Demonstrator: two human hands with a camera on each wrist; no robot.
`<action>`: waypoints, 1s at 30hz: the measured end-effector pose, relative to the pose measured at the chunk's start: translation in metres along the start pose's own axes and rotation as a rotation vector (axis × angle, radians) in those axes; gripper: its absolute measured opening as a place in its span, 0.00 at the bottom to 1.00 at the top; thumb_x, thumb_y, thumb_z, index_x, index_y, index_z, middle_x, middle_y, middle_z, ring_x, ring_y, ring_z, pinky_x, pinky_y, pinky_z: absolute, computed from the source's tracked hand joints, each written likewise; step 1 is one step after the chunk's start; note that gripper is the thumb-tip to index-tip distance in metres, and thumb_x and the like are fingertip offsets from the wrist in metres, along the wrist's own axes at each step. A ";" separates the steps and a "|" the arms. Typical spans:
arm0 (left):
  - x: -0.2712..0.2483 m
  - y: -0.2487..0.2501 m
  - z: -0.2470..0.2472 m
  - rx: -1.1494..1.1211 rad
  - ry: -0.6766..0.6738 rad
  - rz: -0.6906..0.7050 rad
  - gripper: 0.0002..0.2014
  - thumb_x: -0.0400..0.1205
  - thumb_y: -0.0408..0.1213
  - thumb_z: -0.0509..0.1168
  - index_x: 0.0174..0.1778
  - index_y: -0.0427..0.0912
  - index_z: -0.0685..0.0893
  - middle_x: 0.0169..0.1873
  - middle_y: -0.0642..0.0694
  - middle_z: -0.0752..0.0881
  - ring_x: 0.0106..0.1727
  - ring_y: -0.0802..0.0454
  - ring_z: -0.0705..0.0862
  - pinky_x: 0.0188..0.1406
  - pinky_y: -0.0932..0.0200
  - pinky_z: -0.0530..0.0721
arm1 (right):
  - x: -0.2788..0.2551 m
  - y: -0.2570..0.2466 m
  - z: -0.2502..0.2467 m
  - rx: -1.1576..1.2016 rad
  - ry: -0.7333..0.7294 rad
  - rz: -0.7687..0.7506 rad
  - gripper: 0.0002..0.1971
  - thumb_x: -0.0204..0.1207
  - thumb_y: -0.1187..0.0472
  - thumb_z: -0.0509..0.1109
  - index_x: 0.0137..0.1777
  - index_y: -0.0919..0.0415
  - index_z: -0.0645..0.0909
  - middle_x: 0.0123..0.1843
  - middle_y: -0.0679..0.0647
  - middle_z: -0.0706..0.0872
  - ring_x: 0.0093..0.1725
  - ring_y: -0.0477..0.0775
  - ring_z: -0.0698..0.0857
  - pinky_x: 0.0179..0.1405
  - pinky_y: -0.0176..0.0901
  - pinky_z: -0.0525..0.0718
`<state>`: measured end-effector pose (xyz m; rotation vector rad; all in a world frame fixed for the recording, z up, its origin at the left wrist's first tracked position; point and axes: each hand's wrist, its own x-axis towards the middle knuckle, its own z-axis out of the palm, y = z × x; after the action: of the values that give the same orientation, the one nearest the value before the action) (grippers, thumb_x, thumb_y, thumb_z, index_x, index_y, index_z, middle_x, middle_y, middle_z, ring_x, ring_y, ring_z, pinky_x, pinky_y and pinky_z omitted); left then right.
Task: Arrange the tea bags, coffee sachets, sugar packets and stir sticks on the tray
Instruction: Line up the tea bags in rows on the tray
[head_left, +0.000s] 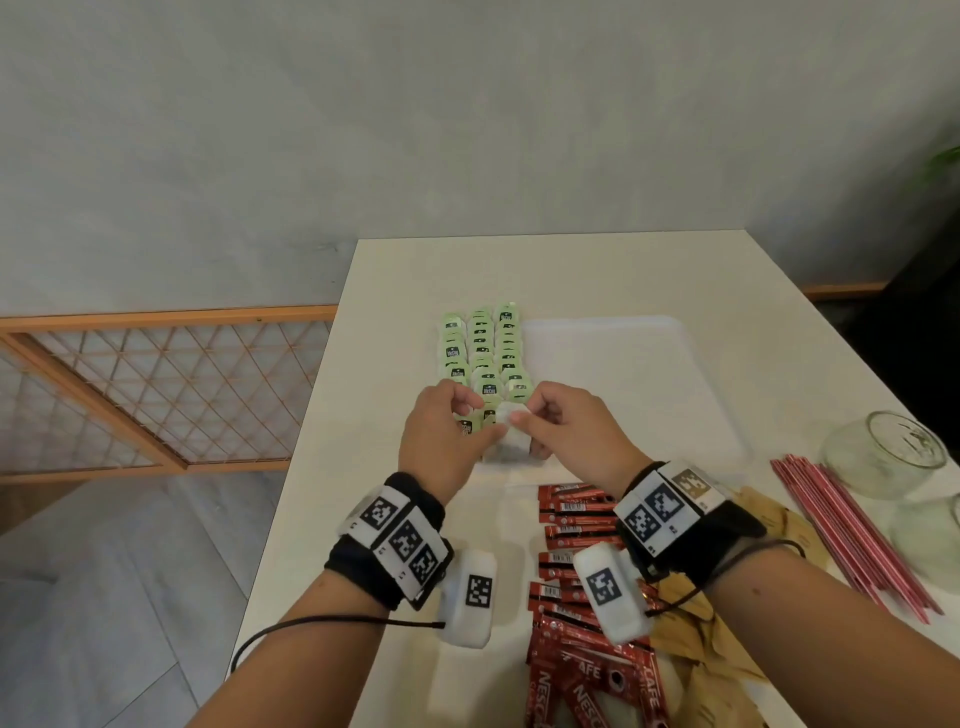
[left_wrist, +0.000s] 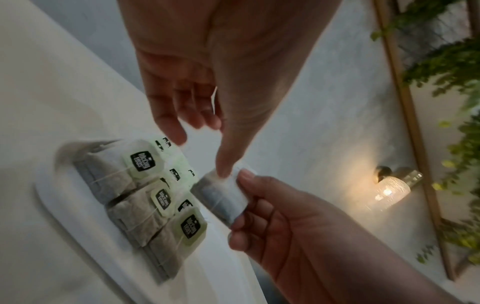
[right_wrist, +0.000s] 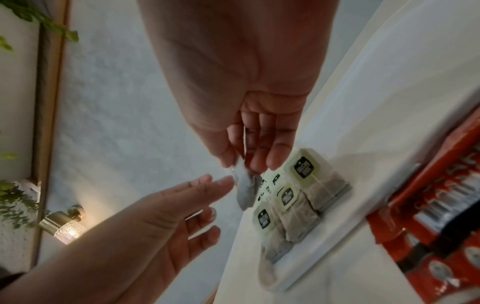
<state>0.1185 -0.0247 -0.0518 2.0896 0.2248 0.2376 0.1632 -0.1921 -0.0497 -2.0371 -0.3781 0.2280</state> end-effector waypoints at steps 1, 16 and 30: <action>-0.001 0.002 0.001 0.034 0.011 0.028 0.15 0.72 0.45 0.79 0.45 0.49 0.79 0.43 0.52 0.80 0.37 0.58 0.77 0.38 0.66 0.75 | 0.000 -0.002 0.000 0.001 0.018 0.002 0.11 0.78 0.55 0.74 0.40 0.62 0.80 0.32 0.58 0.88 0.33 0.56 0.88 0.44 0.56 0.88; 0.004 0.000 0.009 -0.252 -0.158 -0.118 0.07 0.78 0.32 0.72 0.42 0.46 0.80 0.33 0.52 0.83 0.42 0.43 0.89 0.45 0.41 0.90 | 0.007 -0.003 0.000 0.003 -0.015 0.011 0.08 0.78 0.58 0.73 0.54 0.54 0.80 0.50 0.51 0.84 0.37 0.52 0.85 0.40 0.44 0.87; 0.023 -0.034 -0.004 0.451 -0.248 -0.032 0.12 0.75 0.44 0.74 0.50 0.55 0.79 0.51 0.52 0.76 0.49 0.51 0.78 0.48 0.53 0.81 | 0.017 0.024 0.011 -0.032 -0.120 0.210 0.03 0.79 0.66 0.72 0.49 0.65 0.81 0.34 0.58 0.87 0.28 0.50 0.86 0.29 0.35 0.86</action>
<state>0.1378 0.0015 -0.0769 2.5335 0.1725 -0.1054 0.1797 -0.1881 -0.0761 -2.1012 -0.2418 0.4770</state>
